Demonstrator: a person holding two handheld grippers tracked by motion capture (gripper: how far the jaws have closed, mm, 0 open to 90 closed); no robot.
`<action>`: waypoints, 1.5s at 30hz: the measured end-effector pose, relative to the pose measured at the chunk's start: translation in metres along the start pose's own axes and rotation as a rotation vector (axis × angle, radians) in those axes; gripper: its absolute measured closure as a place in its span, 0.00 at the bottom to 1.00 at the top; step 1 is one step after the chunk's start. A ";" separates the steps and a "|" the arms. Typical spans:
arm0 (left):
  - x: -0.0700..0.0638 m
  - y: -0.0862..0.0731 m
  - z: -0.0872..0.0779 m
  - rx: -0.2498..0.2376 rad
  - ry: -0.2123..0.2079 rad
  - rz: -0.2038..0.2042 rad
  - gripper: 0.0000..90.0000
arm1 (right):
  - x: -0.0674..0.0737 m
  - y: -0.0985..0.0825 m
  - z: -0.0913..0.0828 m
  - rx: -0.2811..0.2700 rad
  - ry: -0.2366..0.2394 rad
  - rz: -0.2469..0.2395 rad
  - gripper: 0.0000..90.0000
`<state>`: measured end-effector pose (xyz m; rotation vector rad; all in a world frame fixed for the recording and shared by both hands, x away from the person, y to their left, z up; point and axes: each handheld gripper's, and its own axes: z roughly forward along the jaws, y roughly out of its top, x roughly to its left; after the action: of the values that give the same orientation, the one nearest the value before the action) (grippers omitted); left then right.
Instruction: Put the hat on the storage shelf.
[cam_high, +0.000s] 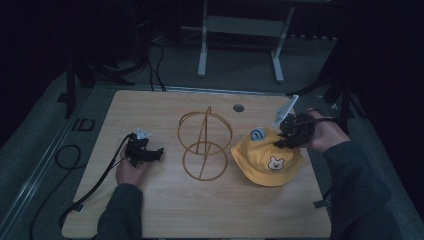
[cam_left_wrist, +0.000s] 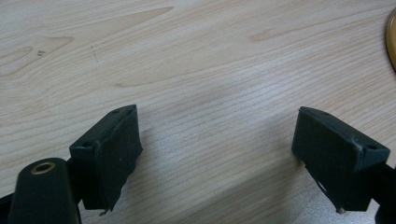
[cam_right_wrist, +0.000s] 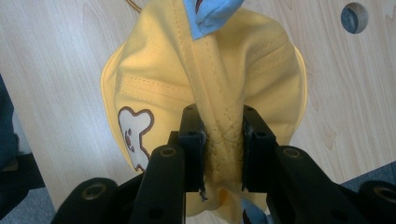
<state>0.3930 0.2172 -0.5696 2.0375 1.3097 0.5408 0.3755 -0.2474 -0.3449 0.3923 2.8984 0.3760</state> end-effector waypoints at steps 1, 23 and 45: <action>0.000 0.000 0.000 0.000 0.000 0.000 0.17 | 0.000 0.000 -0.001 -0.002 -0.001 0.000 0.82; 0.000 0.000 0.000 0.000 0.000 0.001 0.17 | -0.001 0.003 -0.019 -0.017 -0.015 -0.004 0.82; 0.000 0.000 0.000 0.000 0.000 0.000 0.17 | -0.006 0.003 -0.040 -0.057 -0.033 0.003 0.82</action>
<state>0.3930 0.2172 -0.5696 2.0376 1.3098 0.5409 0.3726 -0.2549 -0.3049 0.3904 2.8486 0.4473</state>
